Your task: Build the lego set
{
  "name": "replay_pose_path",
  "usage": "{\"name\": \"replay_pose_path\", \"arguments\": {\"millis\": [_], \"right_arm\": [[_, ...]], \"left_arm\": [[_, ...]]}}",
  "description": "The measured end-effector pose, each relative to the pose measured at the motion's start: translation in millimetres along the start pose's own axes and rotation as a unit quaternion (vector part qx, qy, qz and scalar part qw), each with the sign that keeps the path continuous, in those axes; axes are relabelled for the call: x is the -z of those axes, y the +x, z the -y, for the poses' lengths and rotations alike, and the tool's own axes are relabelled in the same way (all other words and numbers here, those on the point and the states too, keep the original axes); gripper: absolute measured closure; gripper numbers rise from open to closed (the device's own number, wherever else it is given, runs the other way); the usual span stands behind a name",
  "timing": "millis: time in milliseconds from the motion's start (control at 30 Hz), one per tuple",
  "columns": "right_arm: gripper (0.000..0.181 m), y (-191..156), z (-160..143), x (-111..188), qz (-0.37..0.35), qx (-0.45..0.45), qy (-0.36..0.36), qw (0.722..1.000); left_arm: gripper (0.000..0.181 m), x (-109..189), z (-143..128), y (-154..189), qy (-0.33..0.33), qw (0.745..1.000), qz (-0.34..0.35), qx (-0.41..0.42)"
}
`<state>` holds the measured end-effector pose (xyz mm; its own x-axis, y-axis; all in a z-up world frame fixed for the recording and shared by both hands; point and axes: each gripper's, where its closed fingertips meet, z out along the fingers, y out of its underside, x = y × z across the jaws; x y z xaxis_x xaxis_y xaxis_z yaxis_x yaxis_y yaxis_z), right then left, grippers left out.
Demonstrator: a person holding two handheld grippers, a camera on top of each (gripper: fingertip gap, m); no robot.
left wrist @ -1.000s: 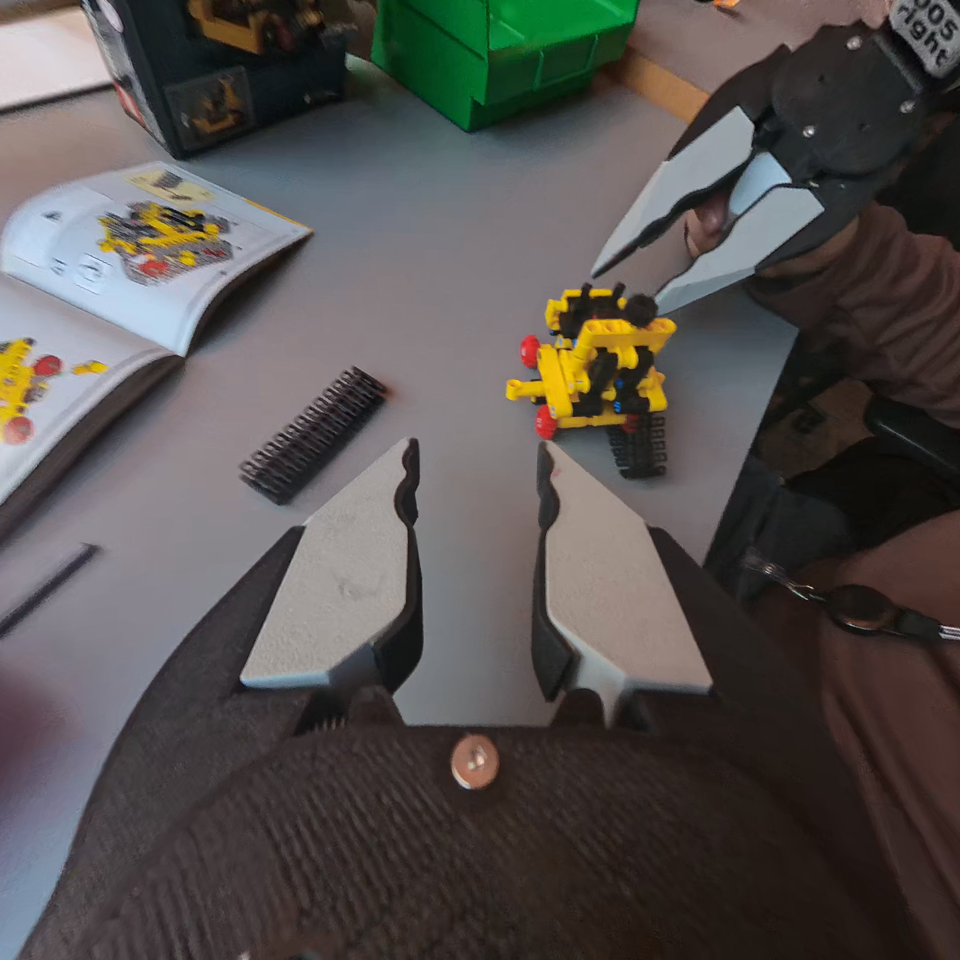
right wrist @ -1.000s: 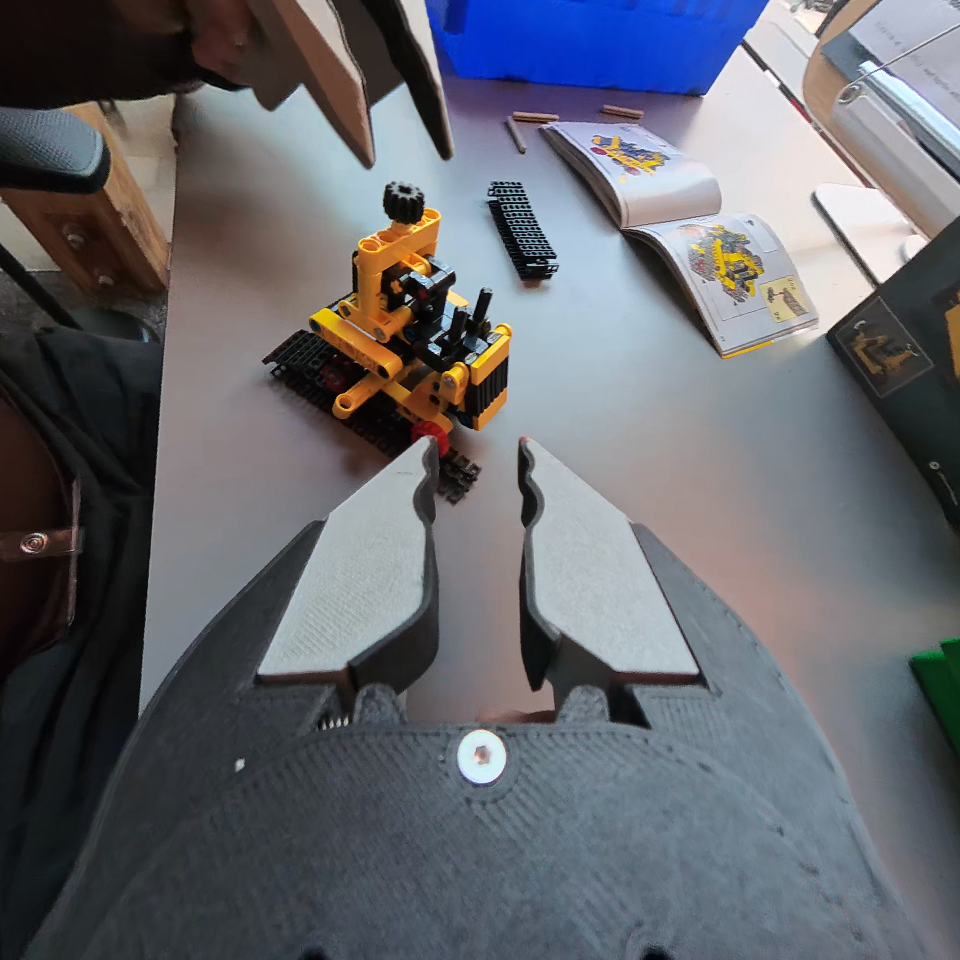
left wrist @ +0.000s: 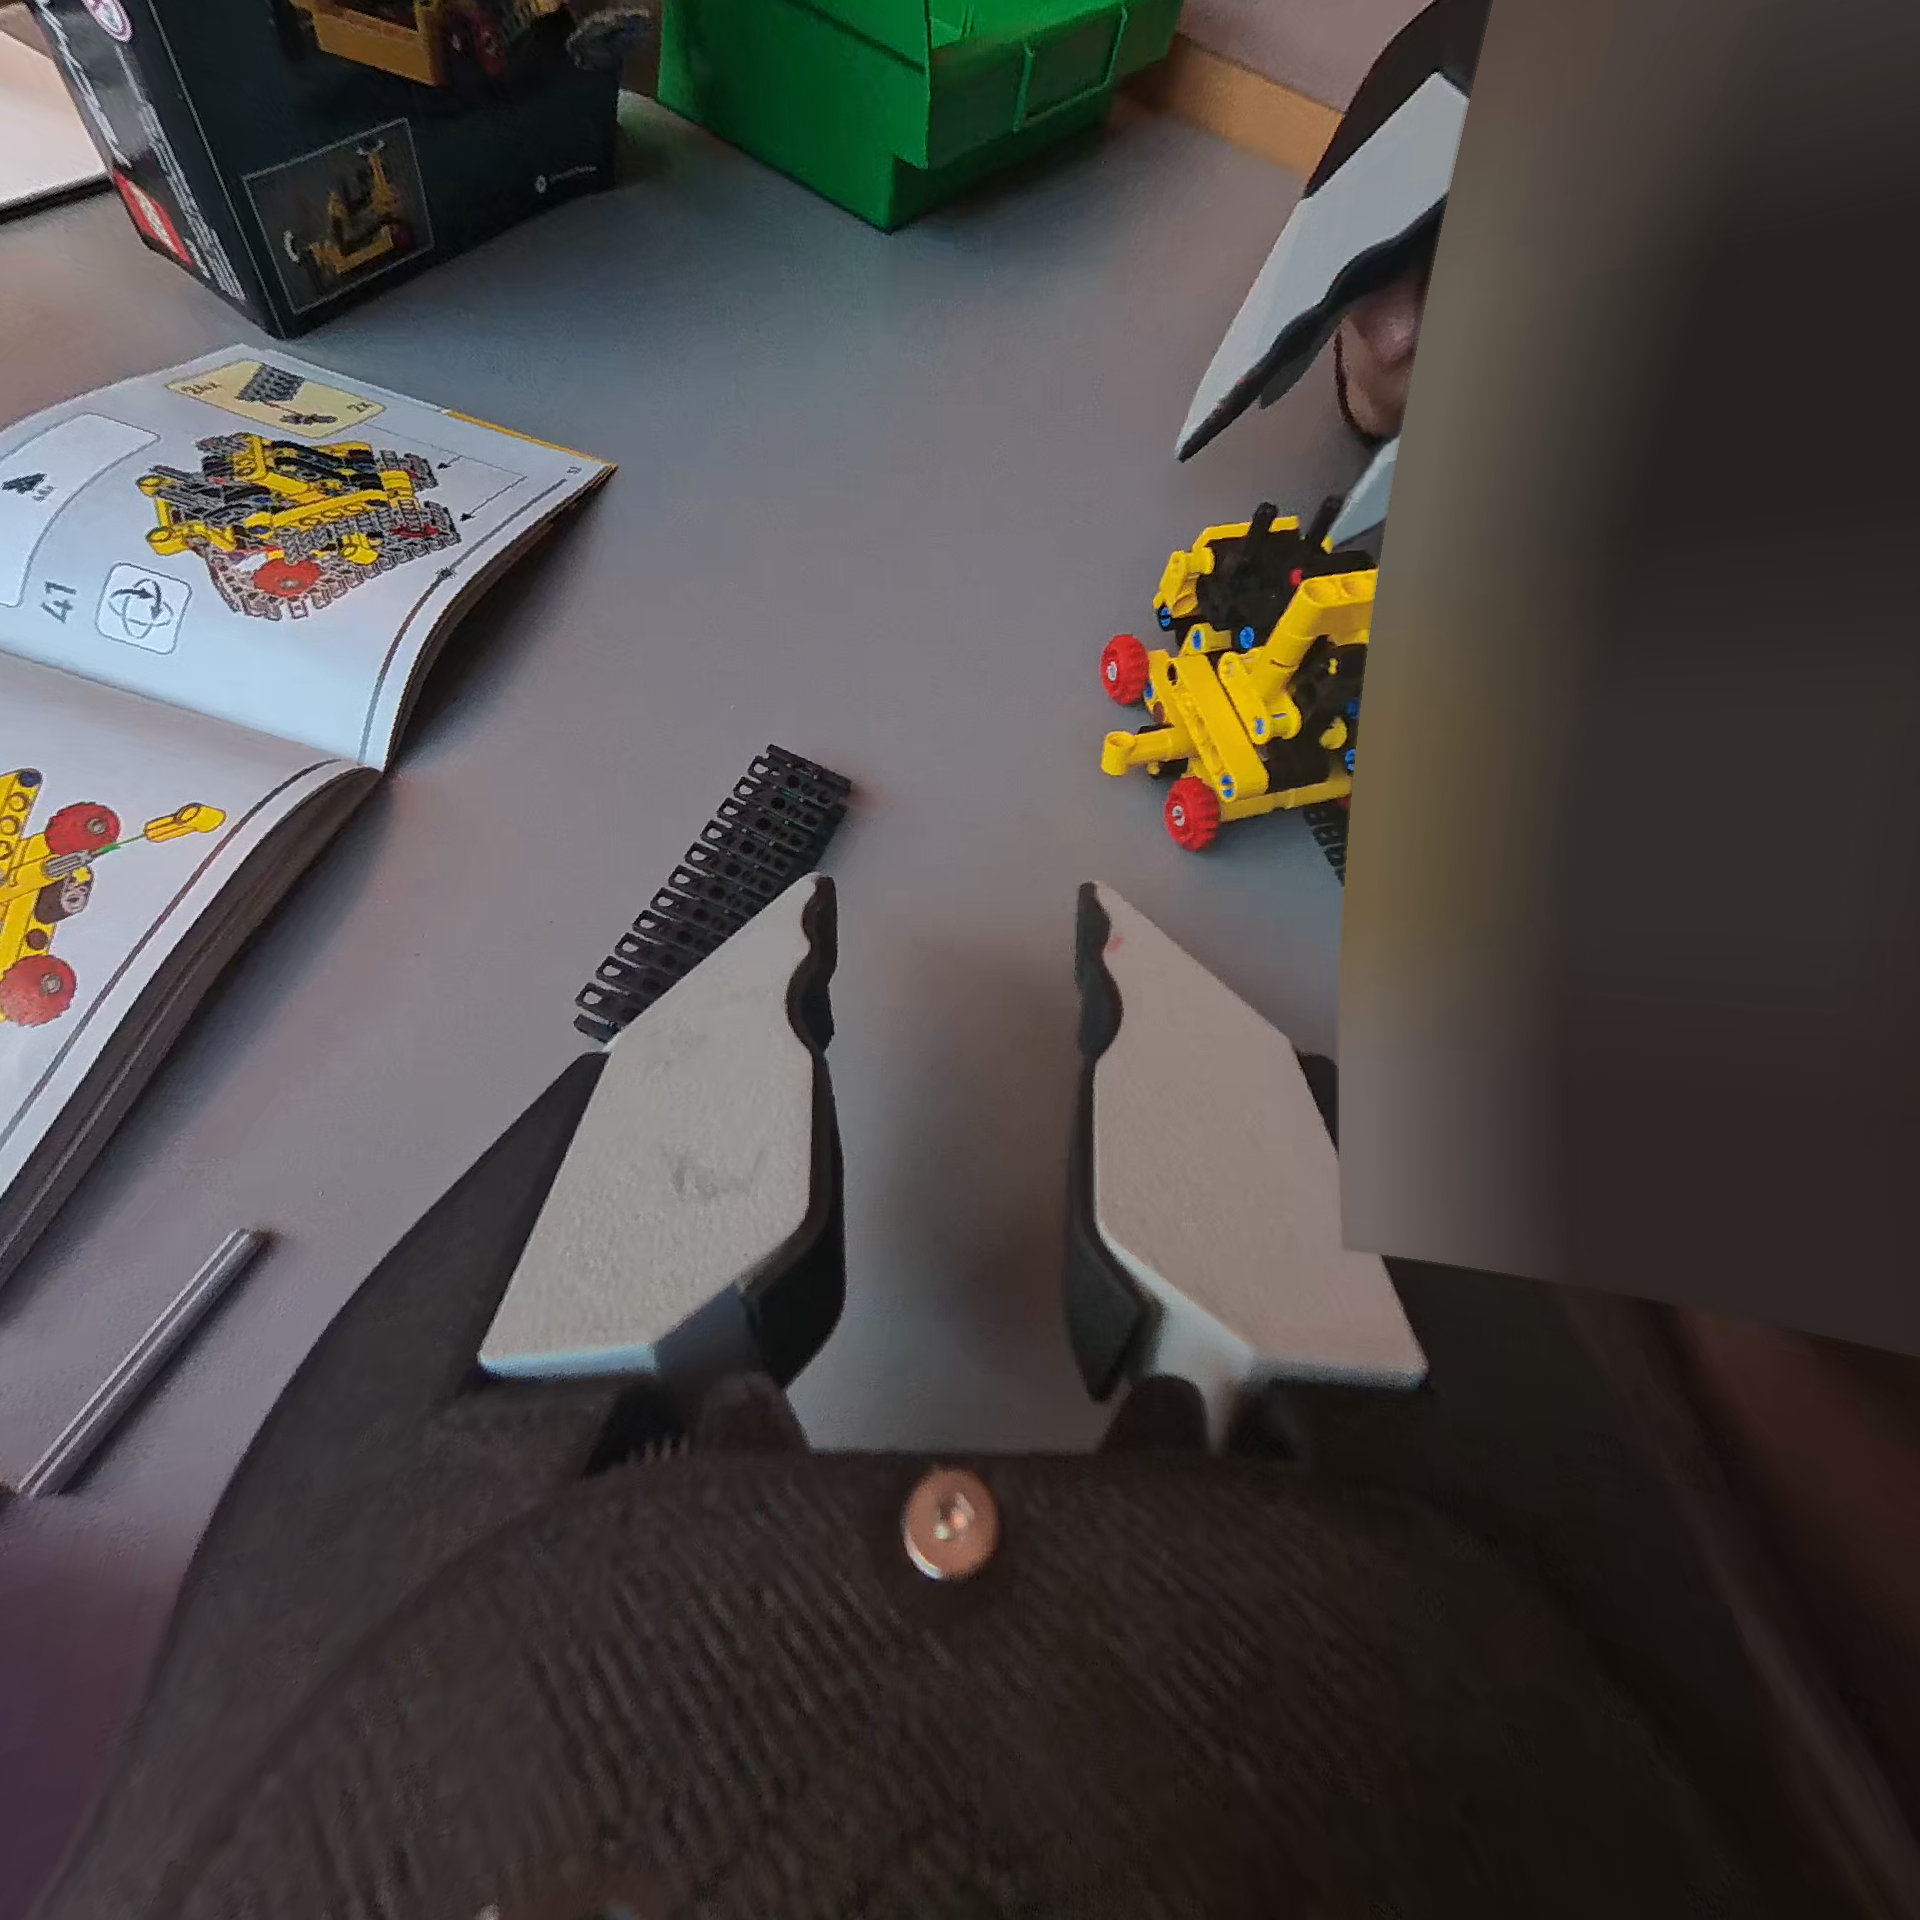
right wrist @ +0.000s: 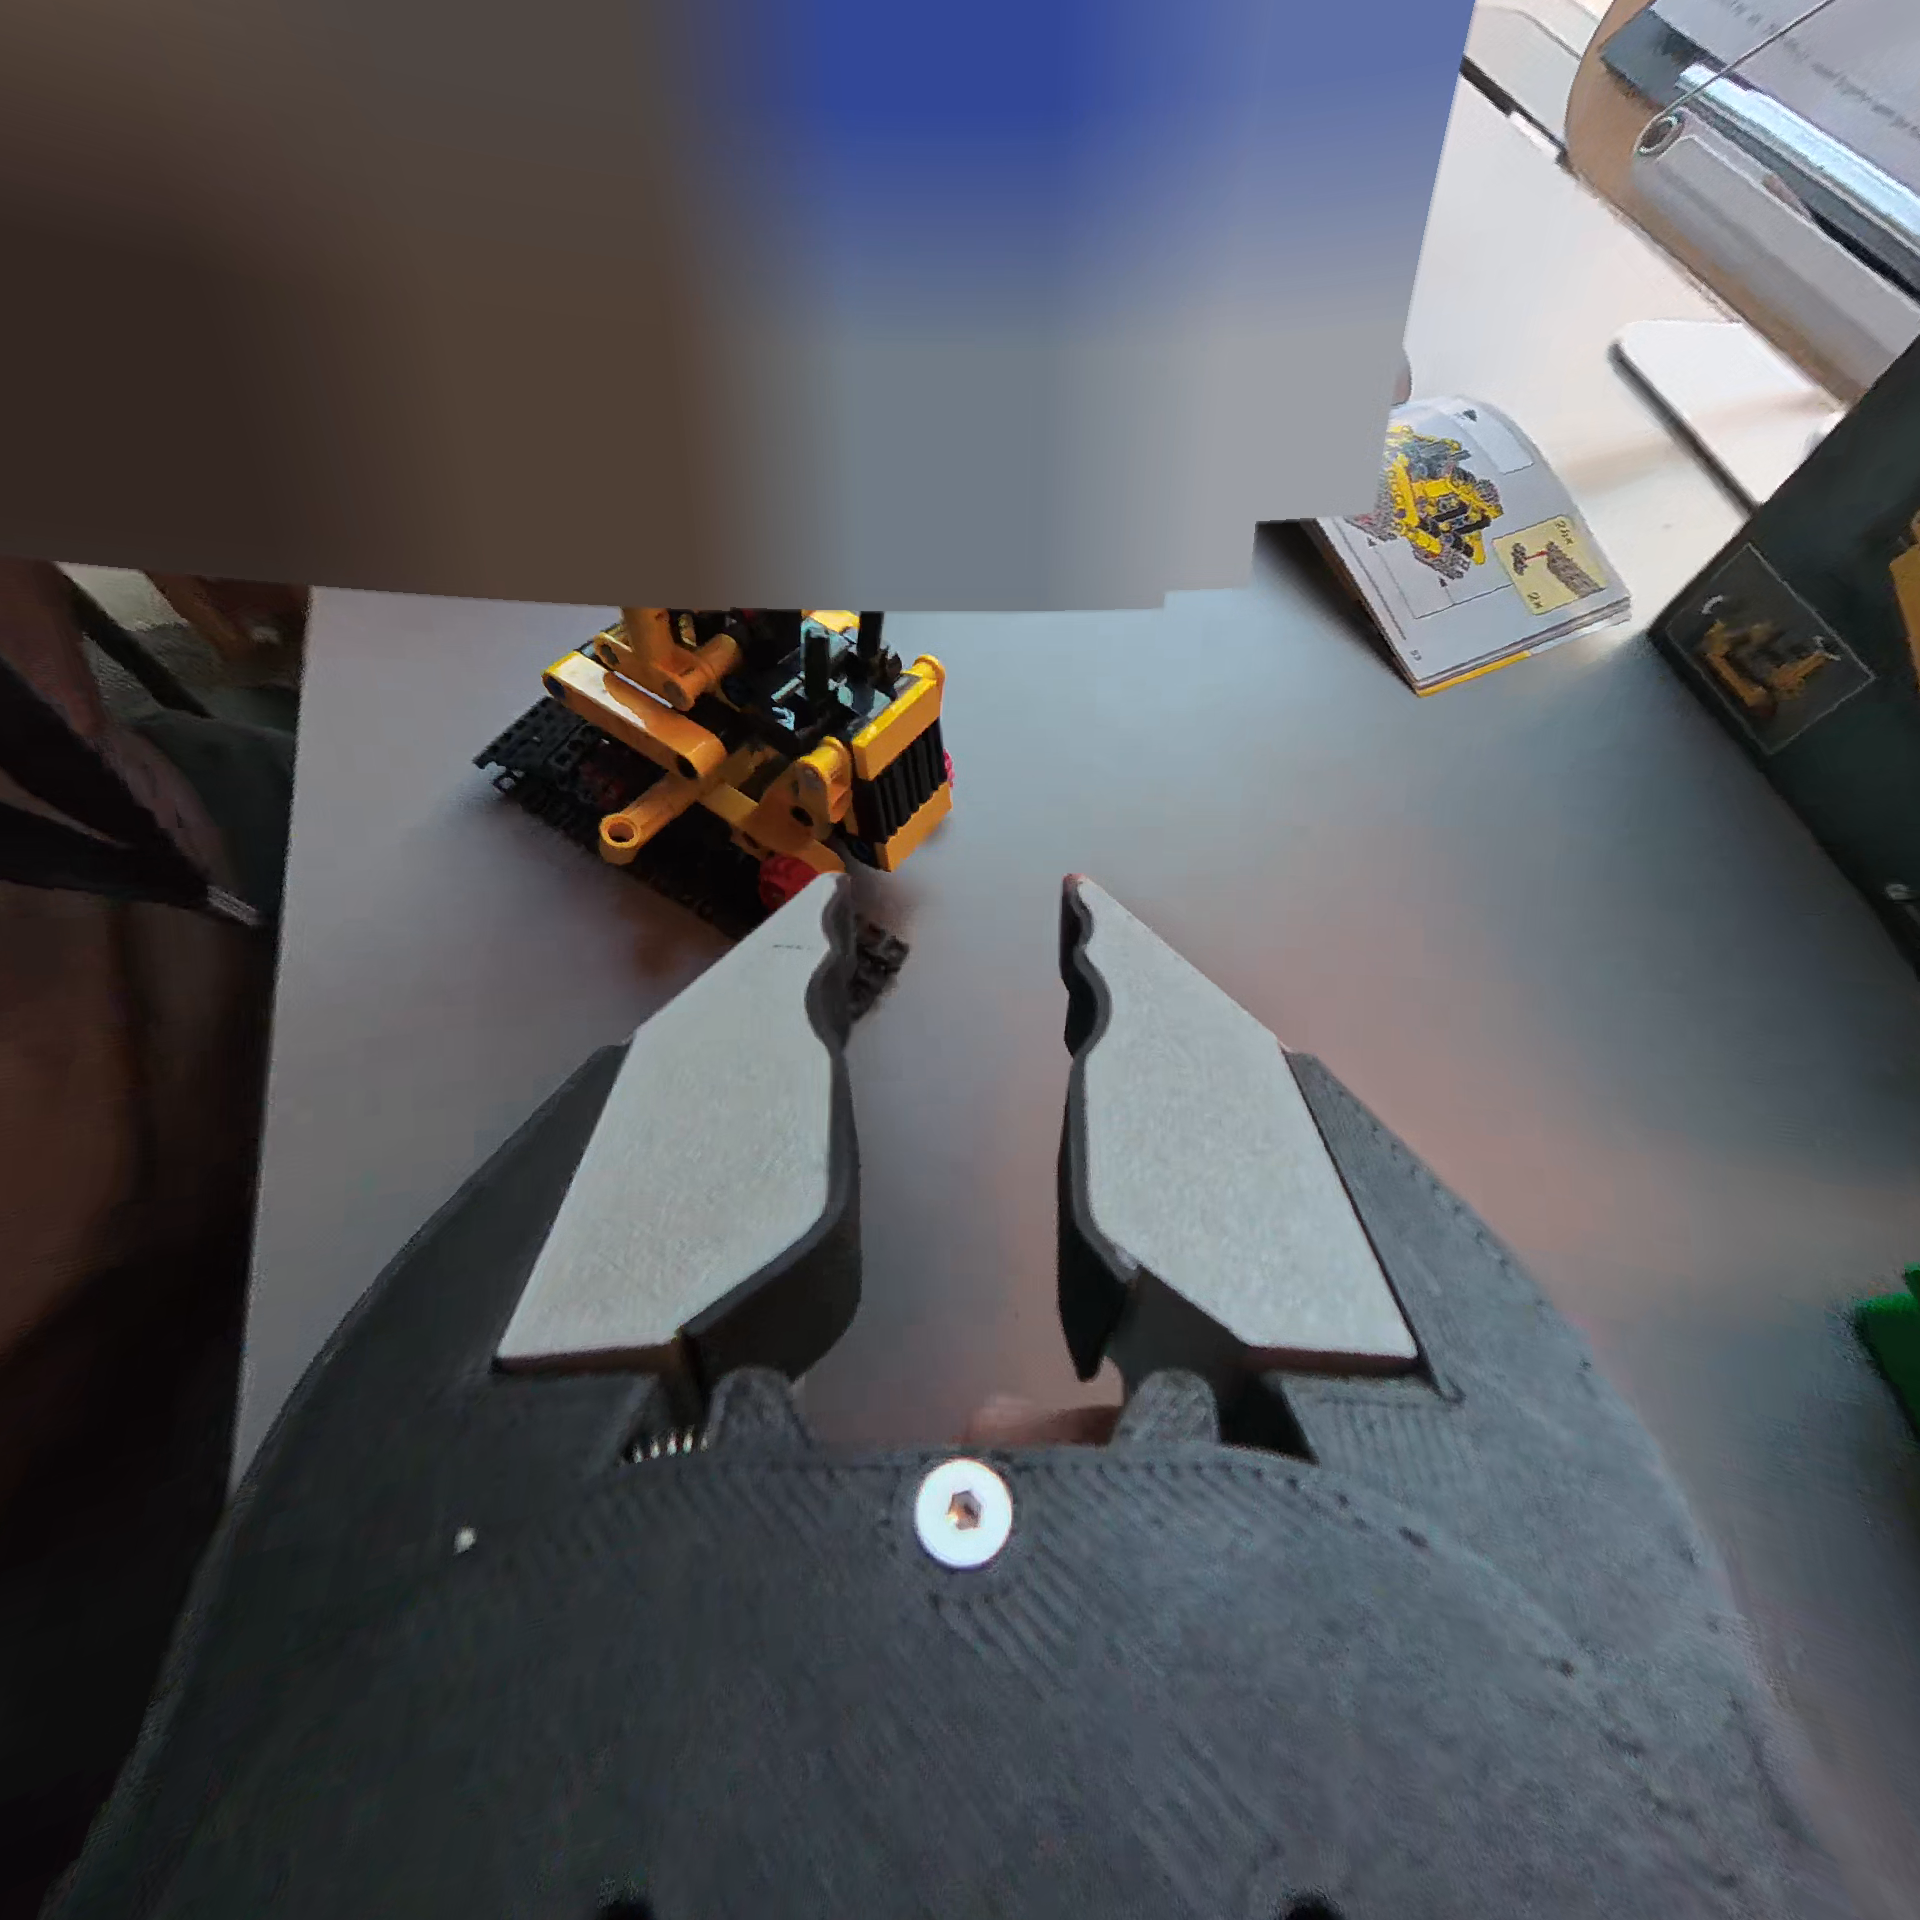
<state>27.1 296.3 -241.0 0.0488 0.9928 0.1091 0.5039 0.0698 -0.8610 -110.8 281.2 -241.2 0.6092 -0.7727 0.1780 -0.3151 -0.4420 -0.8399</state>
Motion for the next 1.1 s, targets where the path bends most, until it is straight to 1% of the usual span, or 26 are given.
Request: {"name": "replay_pose_path", "arguments": {"millis": [33, 67, 133, 167, 267, 300, 367, 433, 467, 567, 633, 700, 733, 800, 867, 933, 967, 1033, 1100], "right_arm": [[0.139, -3.4, 1.0, 0.1, 0.018, -0.013, 0.003, 1.000], [0.137, -8.1, 1.7, -0.1, 0.040, -0.024, 0.004, 0.999], [0.142, -22.1, 2.9, 0.2, 0.088, -0.033, 0.004, 0.996], [0.142, -26.9, 2.6, -0.3, 0.099, -0.030, 0.000, 0.995], [0.143, -30.0, -4.0, -5.5, 0.090, -0.008, -0.026, 0.996], [0.144, -31.0, -6.7, -7.5, 0.088, -0.002, -0.037, 0.995], [0.147, -33.3, -12.2, -11.4, 0.087, 0.010, -0.058, 0.994], [0.154, -36.7, -12.9, -14.1, 0.087, 0.020, -0.065, 0.994], [0.157, -40.8, -9.5, -14.9, 0.091, 0.026, -0.058, 0.994], [0.166, -54.9, 4.6, -18.6, 0.104, 0.043, -0.027, 0.993], [0.173, -64.9, 9.8, -22.8, 0.112, 0.056, -0.021, 0.992], [0.170, -65.5, 7.6, -26.7, 0.096, 0.074, -0.032, 0.992], [0.166, -65.5, 7.2, -26.3, 0.092, 0.080, -0.032, 0.992], [0.165, -62.9, 11.0, -19.6, 0.079, 0.089, -0.011, 0.993], [0.166, -55.4, 19.3, -7.9, 0.058, 0.091, 0.028, 0.994], [0.167, -42.9, 25.5, 2.4, 0.034, 0.078, 0.064, 0.994], [0.165, -36.8, 25.0, 4.5, 0.027, 0.068, 0.070, 0.995], [0.157, -30.8, 16.6, 2.8, 0.031, 0.049, 0.047, 0.997], [0.156, -32.8, 4.4, -1.6, 0.049, 0.046, 0.006, 0.998]], "left_arm": [[0.137, 0.0, 0.1, 1.6, 0.000, 1.000, -0.004, -0.004], [0.137, -0.3, -0.1, 2.7, 0.000, 1.000, -0.005, -0.008], [0.133, -1.9, -0.4, 5.9, -0.004, 1.000, -0.006, -0.016], [0.130, -3.3, 1.8, 10.9, 0.002, 1.000, -0.015, -0.014], [0.129, -8.7, 8.3, 42.5, 0.021, 0.997, -0.076, 0.007], [0.126, -11.6, 8.1, 51.4, 0.019, 0.996, -0.086, 0.016], [0.116, -18.3, 4.4, 68.7, 0.003, 0.994, -0.102, 0.025], [0.112, -27.3, -3.2, 73.4, -0.026, 0.996, -0.080, 0.027], [0.109, -31.3, -6.5, 74.8, -0.040, 0.997, -0.070, 0.022], [0.113, -38.3, -7.8, 73.9, -0.050, 0.998, -0.039, 0.014], [0.114, -37.2, -7.5, 71.5, -0.046, 0.999, -0.018, 0.013], [0.112, -32.1, -8.8, 76.8, -0.039, 0.999, -0.023, 0.029], [0.108, -29.3, -11.7, 79.6, -0.039, 0.998, -0.028, 0.044], [0.103, -23.9, -17.4, 86.5, -0.040, 0.996, -0.038, 0.075], [0.102, -20.4, -21.0, 93.0, -0.035, 0.995, -0.037, 0.090], [0.103, -21.1, -24.7, 99.8, -0.039, 0.995, -0.029, 0.087], [0.105, -23.1, -28.2, 101.5, -0.050, 0.995, -0.020, 0.081], [0.116, -27.1, -31.5, 104.5, -0.066, 0.996, -0.001, 0.060], [0.133, -29.1, -34.0, 105.0, -0.080, 0.996, 0.014, 0.042]]}}
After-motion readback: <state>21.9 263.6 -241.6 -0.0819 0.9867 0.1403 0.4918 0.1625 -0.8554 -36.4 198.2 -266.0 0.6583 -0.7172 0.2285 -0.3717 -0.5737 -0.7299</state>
